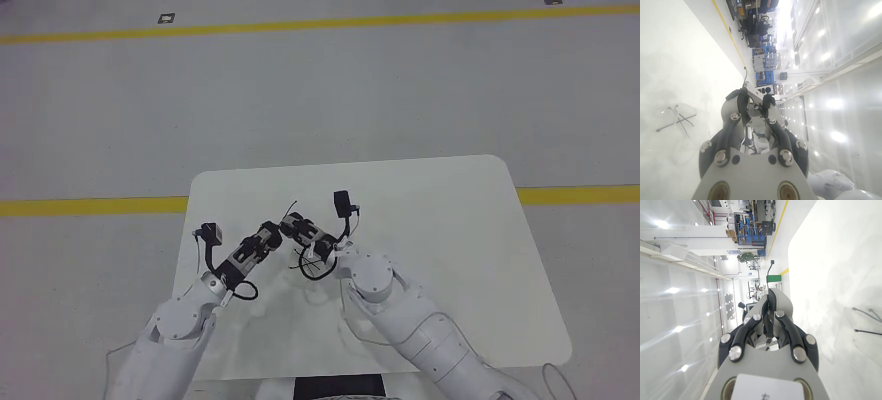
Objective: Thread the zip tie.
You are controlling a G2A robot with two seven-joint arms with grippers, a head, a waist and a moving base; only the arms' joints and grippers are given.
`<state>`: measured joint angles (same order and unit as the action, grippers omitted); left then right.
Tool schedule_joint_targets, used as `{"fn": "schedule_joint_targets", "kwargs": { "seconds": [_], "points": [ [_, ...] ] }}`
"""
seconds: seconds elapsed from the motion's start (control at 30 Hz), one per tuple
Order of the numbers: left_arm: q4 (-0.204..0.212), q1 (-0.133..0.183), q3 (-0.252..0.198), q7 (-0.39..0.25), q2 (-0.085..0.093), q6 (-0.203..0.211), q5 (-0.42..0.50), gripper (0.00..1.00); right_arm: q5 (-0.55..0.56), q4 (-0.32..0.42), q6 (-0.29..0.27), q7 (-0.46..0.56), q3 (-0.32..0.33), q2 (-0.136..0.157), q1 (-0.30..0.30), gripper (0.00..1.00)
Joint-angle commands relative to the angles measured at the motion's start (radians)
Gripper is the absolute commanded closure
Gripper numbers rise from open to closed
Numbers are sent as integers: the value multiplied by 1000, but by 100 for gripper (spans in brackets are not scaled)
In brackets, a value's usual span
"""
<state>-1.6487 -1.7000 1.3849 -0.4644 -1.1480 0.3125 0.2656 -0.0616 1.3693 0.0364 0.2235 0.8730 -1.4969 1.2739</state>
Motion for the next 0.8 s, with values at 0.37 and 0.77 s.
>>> {"fn": "schedule_joint_targets", "kwargs": {
  "seconds": [0.37, 0.77],
  "points": [
    [3, -5, -1, 3, 4, 2, 8, 83, 19, 21, -9, 3, 1, 0, 17, 100],
    [0, -9, -3, 13, 8, 0, 0, 95, 29, 31, -9, 11, 4, 1, 28, 100]
  ]
}}
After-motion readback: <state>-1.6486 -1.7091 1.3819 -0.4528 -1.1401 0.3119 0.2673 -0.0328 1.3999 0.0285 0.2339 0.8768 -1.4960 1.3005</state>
